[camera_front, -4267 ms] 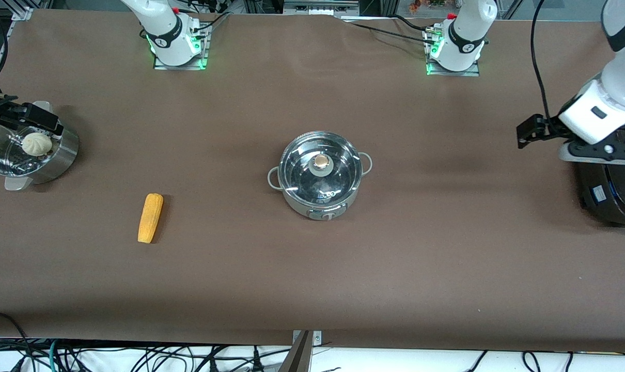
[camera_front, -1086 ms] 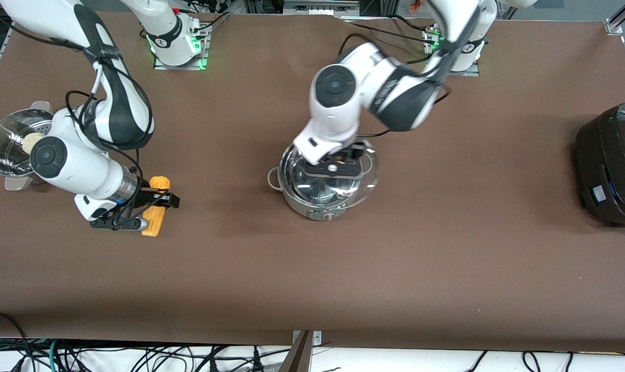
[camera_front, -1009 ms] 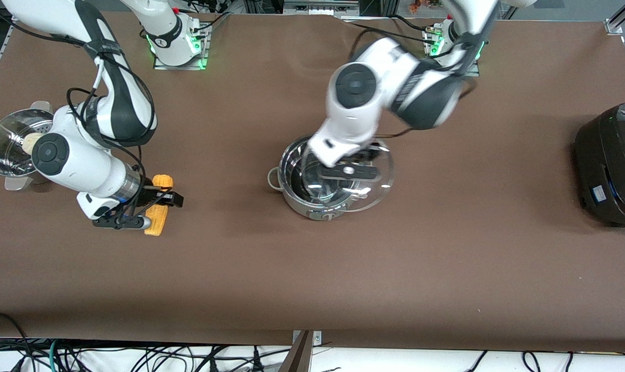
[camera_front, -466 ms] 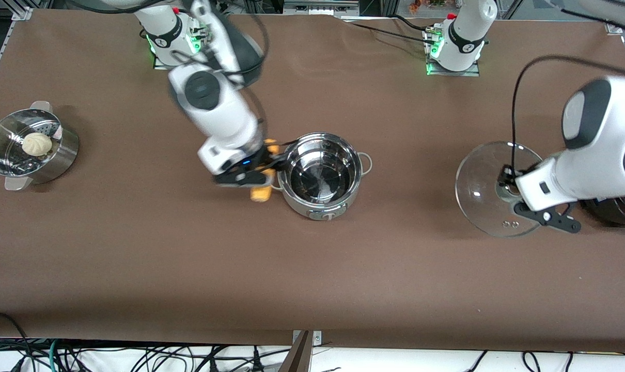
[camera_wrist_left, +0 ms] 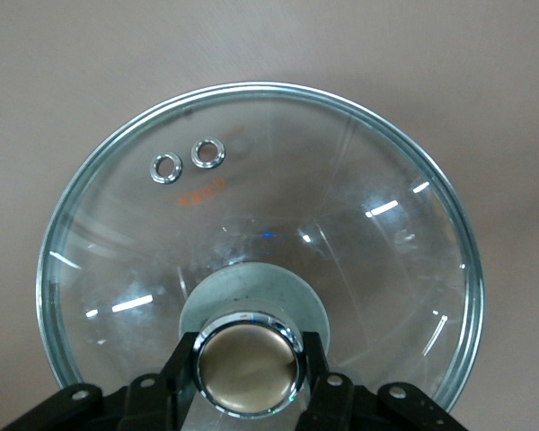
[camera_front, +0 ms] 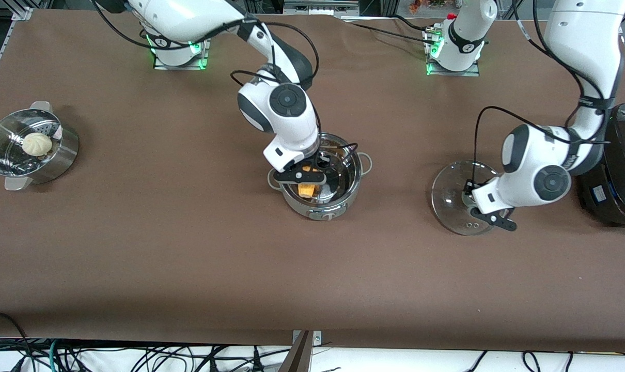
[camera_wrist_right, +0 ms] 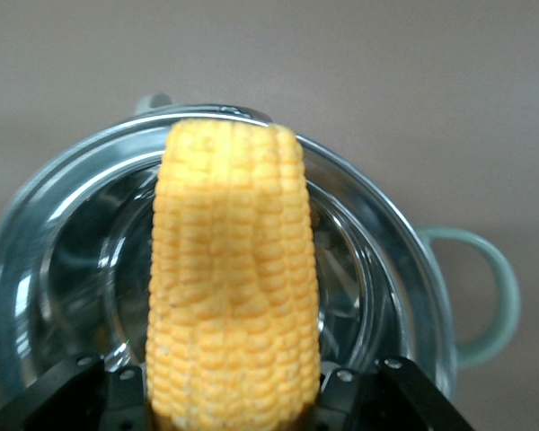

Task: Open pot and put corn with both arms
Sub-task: 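Lift the lid aside with the left gripper while the right gripper carries corn over pot, then lower the corn into the pot and open the right gripper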

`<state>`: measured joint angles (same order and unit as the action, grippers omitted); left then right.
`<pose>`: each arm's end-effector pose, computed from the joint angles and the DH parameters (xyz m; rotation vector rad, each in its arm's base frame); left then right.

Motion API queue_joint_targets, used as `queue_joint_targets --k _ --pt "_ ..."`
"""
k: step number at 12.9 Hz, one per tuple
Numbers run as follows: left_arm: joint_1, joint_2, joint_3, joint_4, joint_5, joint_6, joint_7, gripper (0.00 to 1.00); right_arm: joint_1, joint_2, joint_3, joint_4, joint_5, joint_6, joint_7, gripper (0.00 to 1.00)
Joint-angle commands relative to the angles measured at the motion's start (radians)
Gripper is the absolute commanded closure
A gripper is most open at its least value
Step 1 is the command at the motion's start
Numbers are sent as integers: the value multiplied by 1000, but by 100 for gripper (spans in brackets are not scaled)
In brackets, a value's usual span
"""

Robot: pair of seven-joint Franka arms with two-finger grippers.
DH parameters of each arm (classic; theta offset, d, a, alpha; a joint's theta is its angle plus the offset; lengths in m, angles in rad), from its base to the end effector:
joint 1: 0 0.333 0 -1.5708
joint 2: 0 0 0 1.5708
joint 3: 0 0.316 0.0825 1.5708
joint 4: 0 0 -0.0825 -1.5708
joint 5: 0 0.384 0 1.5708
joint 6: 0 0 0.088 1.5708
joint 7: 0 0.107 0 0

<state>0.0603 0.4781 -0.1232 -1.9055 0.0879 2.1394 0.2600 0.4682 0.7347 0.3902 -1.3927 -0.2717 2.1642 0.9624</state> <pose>0.6017 -0.0317 0.2303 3.0521 -0.5748 -0.3731 0.5341 0.5077 0.3036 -3.0518 0.1002 -0.0613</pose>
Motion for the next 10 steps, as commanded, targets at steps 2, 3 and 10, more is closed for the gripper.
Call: queue_joint_targets --k 2,3,10 --pt "3 -181 -4 -18 -7 -103 -2 0 26 66 -5 55 -32 29 38 100" --pt "-3 -234 -9 27 -29 -209 -10 0 26 74 -5 54 -34 40 39 100" --pt "1 -283 -52 517 -36 -628 -323 0 115 94 -88 54 -80 54 42 0"
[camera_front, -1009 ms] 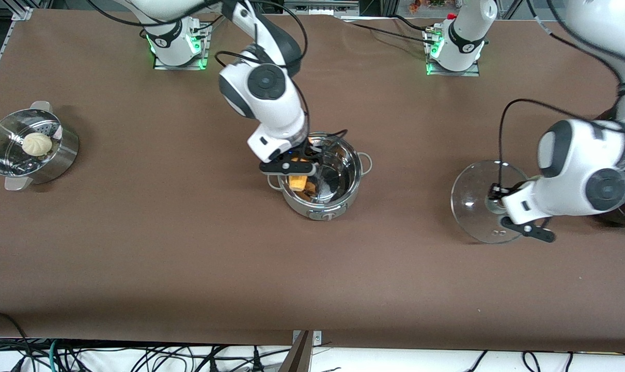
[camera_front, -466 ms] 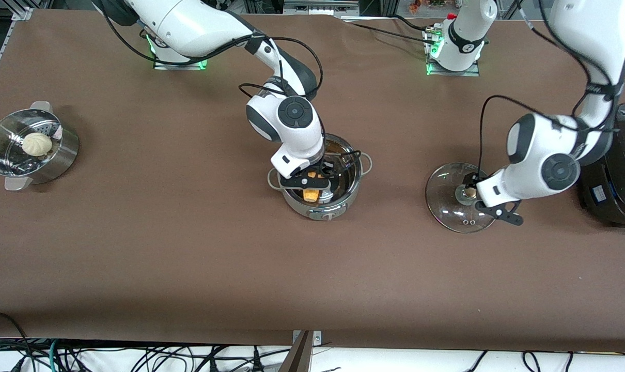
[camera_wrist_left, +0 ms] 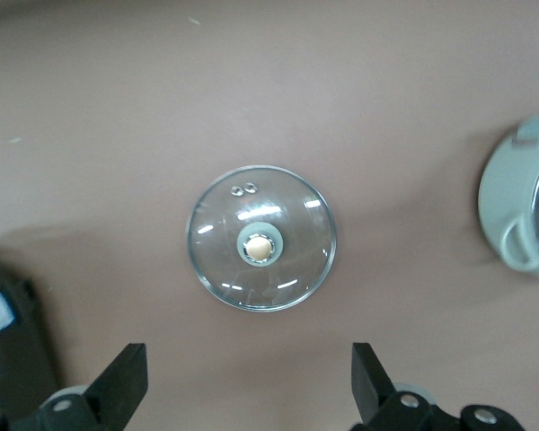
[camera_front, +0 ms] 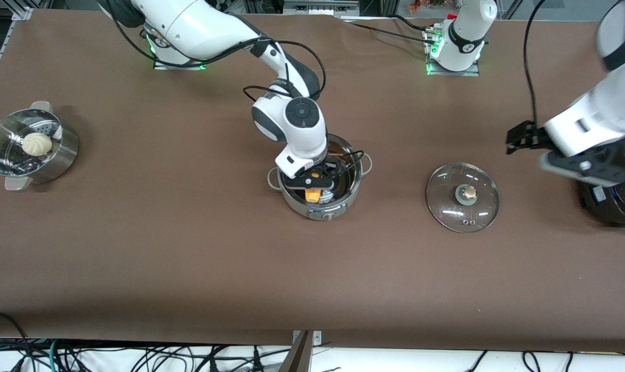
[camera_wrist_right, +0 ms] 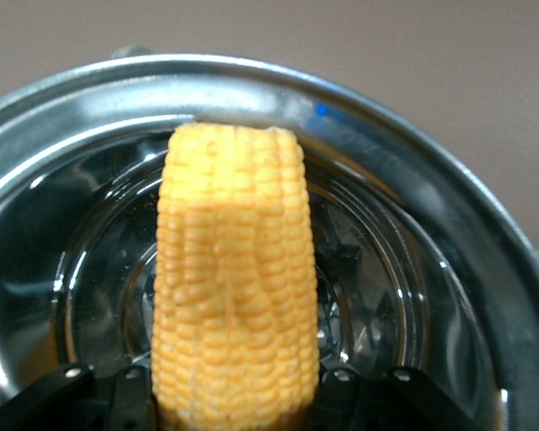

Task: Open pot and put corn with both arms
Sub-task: 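Lower the corn into the pot and open the right gripper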

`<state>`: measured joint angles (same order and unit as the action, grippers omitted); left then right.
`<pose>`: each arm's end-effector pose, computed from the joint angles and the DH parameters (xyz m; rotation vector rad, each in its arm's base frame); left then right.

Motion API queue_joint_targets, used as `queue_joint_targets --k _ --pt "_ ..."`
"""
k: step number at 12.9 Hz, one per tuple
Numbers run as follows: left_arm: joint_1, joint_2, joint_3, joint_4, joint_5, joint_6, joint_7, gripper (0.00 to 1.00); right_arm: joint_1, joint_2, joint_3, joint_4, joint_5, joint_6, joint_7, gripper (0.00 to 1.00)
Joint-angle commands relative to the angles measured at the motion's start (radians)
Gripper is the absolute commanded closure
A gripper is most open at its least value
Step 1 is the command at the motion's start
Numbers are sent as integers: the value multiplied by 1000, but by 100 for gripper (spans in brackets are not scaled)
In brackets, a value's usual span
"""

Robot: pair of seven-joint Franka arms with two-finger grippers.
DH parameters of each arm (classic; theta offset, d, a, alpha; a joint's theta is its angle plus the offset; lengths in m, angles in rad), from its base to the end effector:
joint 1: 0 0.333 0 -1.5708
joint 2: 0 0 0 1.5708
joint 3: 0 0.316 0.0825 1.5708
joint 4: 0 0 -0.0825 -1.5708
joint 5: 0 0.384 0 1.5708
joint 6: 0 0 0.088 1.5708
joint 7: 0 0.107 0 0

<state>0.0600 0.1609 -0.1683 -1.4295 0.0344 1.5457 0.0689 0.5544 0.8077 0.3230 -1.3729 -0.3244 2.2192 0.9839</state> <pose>0.5979 -0.0528 0.5970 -3.1205 0.2745 0.0663 0.5219 0.5286 0.2567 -3.0945 0.0369 -0.1248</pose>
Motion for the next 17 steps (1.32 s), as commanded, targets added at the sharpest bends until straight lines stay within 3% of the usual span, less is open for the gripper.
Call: queue_joint_targets --k 1,4,7,9,13,15,17 --pt "1 32 0 44 22 -33 -206 0 28 21 -22 34 -27 -1 19 0" --pt "4 -18 -5 -17 21 -30 -212 0 28 19 -22 37 -27 -1 18 0" --pt "4 -200 -7 -305 9 141 -210 0 -1 -27 -25 86 -27 -82 -7 0" --pt "15 -201 -2 -310 4 143 -196 0 -72 -115 -22 135 -22 -224 -98 0" --pt "24 -193 0 -296 -24 136 -133 0 -330 -277 -25 137 40 -413 -448 0" --pt "23 -190 0 -290 -27 132 -133 0 -446 -329 -24 138 50 -510 -505 0" --pt "23 -190 -2 -289 -27 132 -132 0 -555 -424 -39 114 155 -512 -513 0"
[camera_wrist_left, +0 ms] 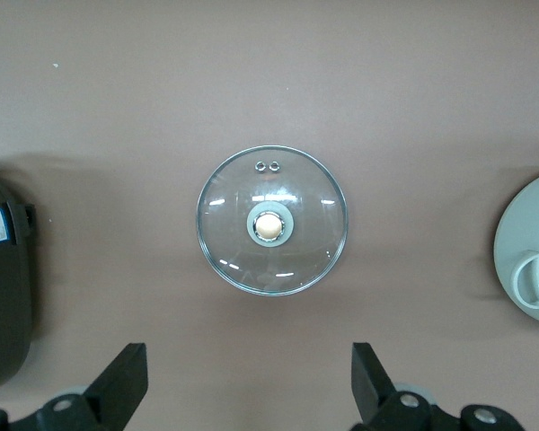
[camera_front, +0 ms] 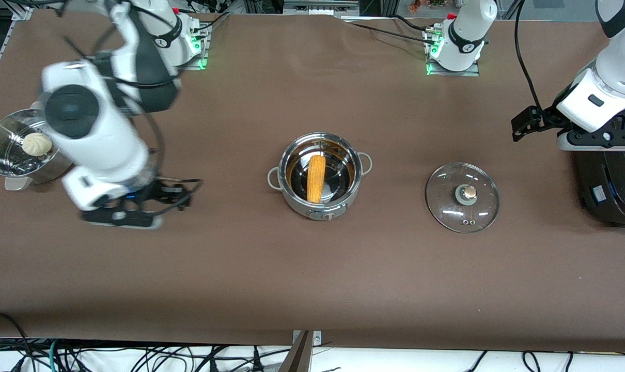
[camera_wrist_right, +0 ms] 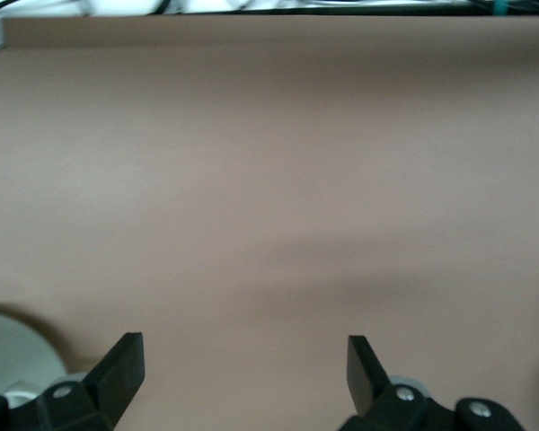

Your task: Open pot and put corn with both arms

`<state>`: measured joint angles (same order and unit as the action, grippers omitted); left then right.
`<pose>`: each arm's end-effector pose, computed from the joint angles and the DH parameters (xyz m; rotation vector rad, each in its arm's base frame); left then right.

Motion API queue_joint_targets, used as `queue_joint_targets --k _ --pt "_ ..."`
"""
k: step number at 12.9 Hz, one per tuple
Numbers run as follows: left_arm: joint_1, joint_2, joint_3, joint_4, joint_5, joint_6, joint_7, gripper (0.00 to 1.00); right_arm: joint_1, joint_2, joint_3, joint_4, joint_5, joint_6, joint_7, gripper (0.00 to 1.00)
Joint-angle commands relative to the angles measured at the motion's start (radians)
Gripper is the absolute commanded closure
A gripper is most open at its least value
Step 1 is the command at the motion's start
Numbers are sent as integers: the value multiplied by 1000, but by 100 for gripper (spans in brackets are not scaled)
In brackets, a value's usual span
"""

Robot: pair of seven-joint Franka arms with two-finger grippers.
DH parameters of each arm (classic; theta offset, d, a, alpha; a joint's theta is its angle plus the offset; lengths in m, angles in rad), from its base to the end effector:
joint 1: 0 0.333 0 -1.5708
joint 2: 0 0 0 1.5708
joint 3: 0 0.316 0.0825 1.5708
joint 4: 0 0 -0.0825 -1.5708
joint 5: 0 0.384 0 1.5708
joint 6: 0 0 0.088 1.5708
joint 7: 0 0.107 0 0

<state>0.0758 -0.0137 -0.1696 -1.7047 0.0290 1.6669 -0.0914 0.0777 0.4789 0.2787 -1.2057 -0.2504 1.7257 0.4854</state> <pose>0.5525 -0.0497 0.5768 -3.1081 0.0085 0.0331 0.6775 0.1798 0.5201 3.0427 -0.1998 0.1552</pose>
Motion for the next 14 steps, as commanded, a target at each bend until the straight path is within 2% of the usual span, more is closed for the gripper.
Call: queue_joint_targets --k 1,2,4,5,6,8,14 --pt "7 -15 -1 -13 -21 11 29 0 -110 -182 -36 -111 162 -18 -40 0" --pt "7 -15 -2 -13 -21 11 27 0 -111 -260 -105 -199 212 -15 -97 0" --pt "5 -15 -4 -12 -21 11 22 0 -113 -359 -221 -317 230 -2 -352 0" --pt "5 -15 -4 -12 -21 11 24 0 -113 -376 -263 -325 230 -12 -486 0" --pt "5 -15 -4 -12 -21 11 25 0 -115 -387 -286 -328 229 -24 -531 0" --pt "5 -15 -4 -12 -21 11 24 0 -115 -391 -305 -330 229 -52 -533 0" --pt "7 -15 -4 -12 -21 10 24 0 -119 -342 -308 -279 230 -91 -530 0"
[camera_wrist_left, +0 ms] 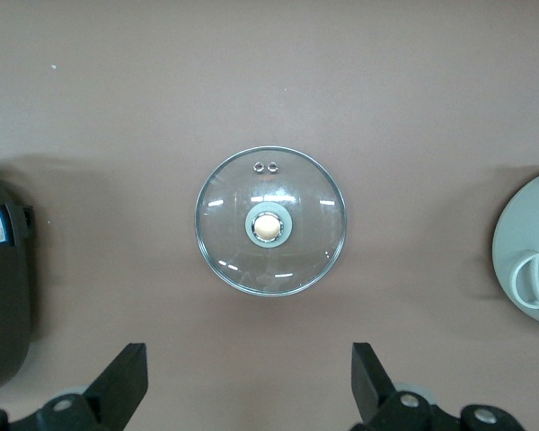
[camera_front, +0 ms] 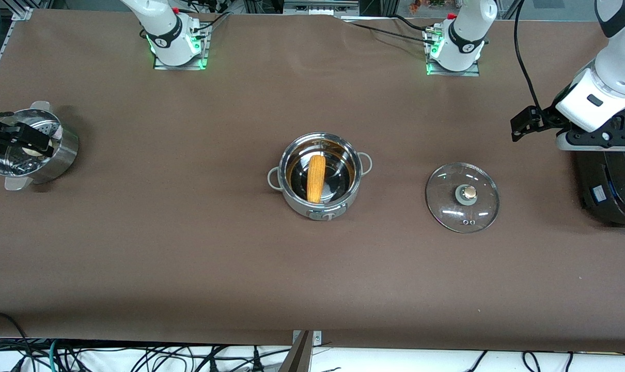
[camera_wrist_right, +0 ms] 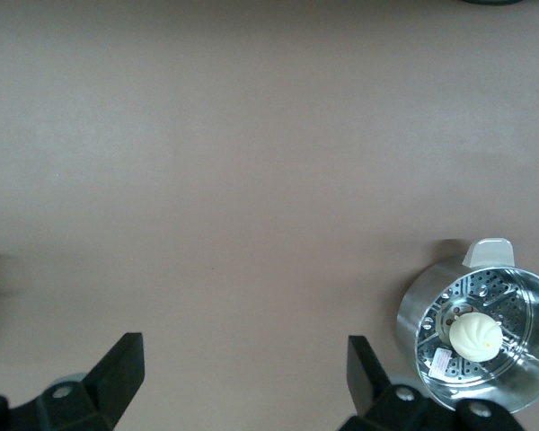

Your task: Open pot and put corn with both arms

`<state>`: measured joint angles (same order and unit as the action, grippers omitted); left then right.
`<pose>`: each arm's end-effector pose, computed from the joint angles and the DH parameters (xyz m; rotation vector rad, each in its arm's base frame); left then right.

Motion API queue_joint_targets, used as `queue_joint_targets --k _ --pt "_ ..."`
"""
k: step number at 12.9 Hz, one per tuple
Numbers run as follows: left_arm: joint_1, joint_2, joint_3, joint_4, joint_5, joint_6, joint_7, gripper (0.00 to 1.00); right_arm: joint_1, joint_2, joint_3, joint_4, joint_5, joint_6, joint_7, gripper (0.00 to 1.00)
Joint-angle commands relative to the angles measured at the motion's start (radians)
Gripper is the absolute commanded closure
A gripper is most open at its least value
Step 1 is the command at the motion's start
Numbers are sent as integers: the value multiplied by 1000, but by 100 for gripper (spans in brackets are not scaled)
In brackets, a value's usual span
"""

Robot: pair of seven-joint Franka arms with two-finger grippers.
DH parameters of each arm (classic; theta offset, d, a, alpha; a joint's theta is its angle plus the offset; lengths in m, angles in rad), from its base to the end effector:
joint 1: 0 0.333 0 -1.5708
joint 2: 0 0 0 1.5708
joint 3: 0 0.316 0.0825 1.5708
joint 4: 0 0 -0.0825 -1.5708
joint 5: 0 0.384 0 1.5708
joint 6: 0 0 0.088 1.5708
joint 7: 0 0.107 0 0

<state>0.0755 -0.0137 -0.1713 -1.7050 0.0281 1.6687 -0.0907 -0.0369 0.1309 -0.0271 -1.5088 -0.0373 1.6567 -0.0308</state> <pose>0.5526 -0.0509 0.5768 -3.1091 0.0126 0.0309 0.6002 -0.0411 0.5860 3.0997 -0.0466 0.0234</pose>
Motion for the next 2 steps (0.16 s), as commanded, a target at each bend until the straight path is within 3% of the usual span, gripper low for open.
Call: queue_joint_targets --k 1,2 --pt "7 -15 -2 -12 -20 8 23 0 -4 7 -2 24 17 -21 -14 0" --pt "7 -15 -2 -12 -20 8 23 0 -14 18 -4 25 19 -21 -14 0"
